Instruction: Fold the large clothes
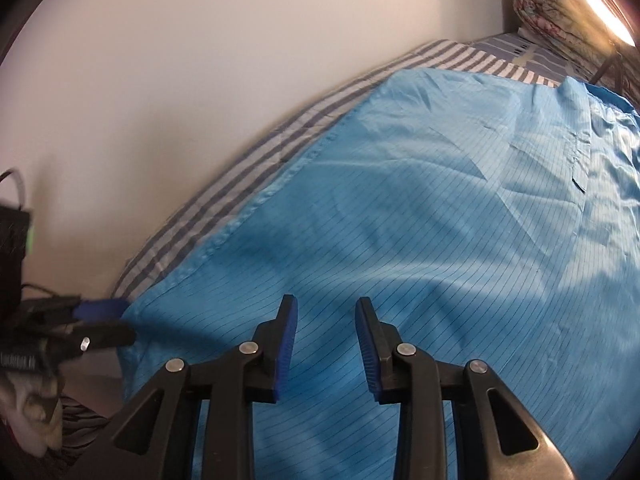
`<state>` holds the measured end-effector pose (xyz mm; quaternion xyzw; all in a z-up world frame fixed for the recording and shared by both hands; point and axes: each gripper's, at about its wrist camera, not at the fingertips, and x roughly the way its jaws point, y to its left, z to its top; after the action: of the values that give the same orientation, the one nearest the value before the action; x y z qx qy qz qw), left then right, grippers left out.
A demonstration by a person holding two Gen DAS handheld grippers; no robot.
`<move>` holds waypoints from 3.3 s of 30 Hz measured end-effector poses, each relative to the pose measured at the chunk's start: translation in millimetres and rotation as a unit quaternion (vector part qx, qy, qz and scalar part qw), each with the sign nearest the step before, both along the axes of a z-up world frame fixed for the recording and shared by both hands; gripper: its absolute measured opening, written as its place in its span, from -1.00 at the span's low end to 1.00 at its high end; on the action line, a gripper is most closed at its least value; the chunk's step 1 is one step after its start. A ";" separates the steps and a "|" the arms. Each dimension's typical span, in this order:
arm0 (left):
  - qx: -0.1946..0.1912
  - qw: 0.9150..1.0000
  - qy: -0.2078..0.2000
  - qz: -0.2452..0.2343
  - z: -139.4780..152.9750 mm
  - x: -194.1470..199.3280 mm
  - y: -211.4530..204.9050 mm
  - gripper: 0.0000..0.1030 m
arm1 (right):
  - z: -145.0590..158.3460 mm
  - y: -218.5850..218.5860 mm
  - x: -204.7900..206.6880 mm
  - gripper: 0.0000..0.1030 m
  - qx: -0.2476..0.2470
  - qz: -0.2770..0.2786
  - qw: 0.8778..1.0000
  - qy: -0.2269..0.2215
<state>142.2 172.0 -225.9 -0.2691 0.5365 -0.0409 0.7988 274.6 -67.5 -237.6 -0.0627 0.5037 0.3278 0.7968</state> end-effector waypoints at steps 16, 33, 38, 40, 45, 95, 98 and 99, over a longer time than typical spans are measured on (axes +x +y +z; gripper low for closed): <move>0.009 1.000 -0.019 -0.002 9.6 8.9 -20.8 -0.98 | 3.1 -16.0 0.7 -0.32 0.027 -0.034 0.999 0.005; 0.088 0.992 -0.080 -0.048 37.9 5.1 -64.6 -1.00 | 22.7 -21.9 40.1 0.24 0.070 -0.096 0.992 0.050; 0.096 0.990 -0.085 -0.054 39.6 6.6 -72.4 -1.00 | 29.3 10.1 64.4 0.24 0.074 -0.096 0.990 0.073; 0.101 0.989 -0.088 -0.057 40.5 6.5 -73.7 -1.00 | 26.0 25.0 73.0 0.24 0.078 -0.096 0.988 0.088; 0.109 0.988 -0.093 -0.065 40.4 11.9 -86.2 -1.00 | 16.5 61.6 84.1 0.24 0.061 -0.097 0.987 0.110; 0.032 0.982 -0.087 -0.162 52.4 18.6 -169.7 -1.00 | -29.1 -182.8 30.5 -1.00 0.138 -0.293 0.937 0.127; 0.039 0.981 -0.068 -0.176 35.3 20.4 -179.7 -1.00 | -33.6 -177.8 31.5 -1.00 0.134 -0.286 0.940 0.131; 0.043 0.980 -0.063 -0.182 29.9 21.0 -182.6 -1.00 | -34.0 -176.8 31.9 -1.00 0.130 -0.284 0.941 0.129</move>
<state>163.2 -10.6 -196.1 -0.1295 0.5264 -0.1795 0.8209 306.5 -244.4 -271.6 0.2298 0.5525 0.1553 0.7860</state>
